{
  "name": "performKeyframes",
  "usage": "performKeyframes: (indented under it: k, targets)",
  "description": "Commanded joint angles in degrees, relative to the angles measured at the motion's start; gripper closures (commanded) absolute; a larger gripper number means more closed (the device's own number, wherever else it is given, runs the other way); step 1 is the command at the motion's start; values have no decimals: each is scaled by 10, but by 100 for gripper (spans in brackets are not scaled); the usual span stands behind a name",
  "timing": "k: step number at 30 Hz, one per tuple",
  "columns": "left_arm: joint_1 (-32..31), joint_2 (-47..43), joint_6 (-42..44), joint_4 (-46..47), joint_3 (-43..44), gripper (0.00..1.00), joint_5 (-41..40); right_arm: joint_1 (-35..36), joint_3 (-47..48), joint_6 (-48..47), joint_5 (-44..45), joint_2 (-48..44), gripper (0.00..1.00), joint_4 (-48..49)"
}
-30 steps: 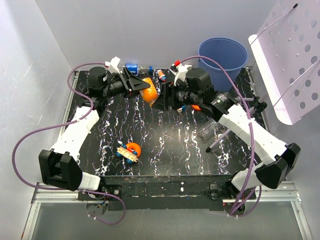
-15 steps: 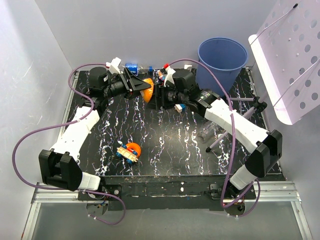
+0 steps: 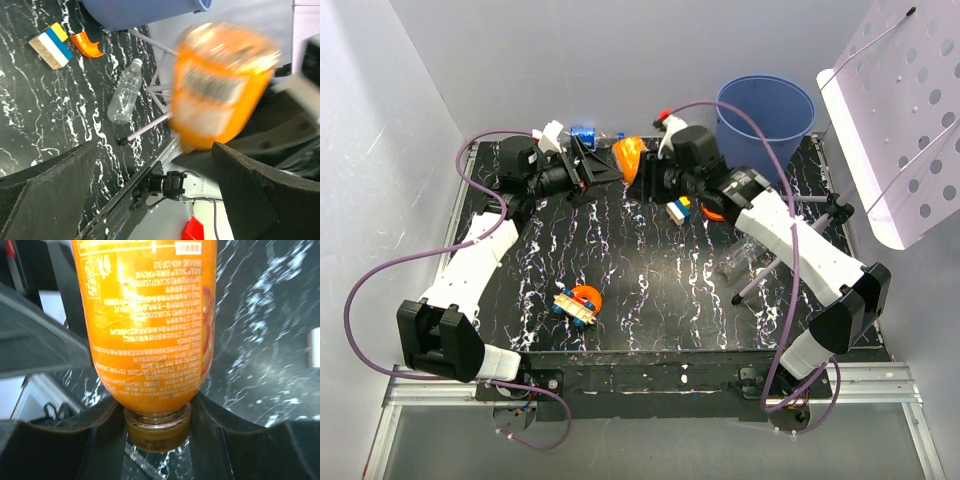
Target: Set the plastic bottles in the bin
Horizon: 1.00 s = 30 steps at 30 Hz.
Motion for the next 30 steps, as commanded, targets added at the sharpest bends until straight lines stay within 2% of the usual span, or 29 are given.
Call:
performKeyframes:
  k: [1, 7, 14, 20, 30]
  targets:
    - [2, -9, 53, -65, 30, 2, -19, -49, 121, -52, 90, 1, 99, -50]
    - [48, -10, 58, -73, -7, 2, -15, -161, 257, -80, 87, 51, 99, -98]
    - [65, 26, 68, -107, 1, 2, -34, -262, 460, -103, 126, 188, 99, -148]
    - [69, 90, 69, -115, 41, 2, -44, -290, 449, -132, 191, 231, 97, -94]
    - [81, 243, 65, -119, 168, 2, -27, -307, 450, -174, 252, 280, 47, -15]
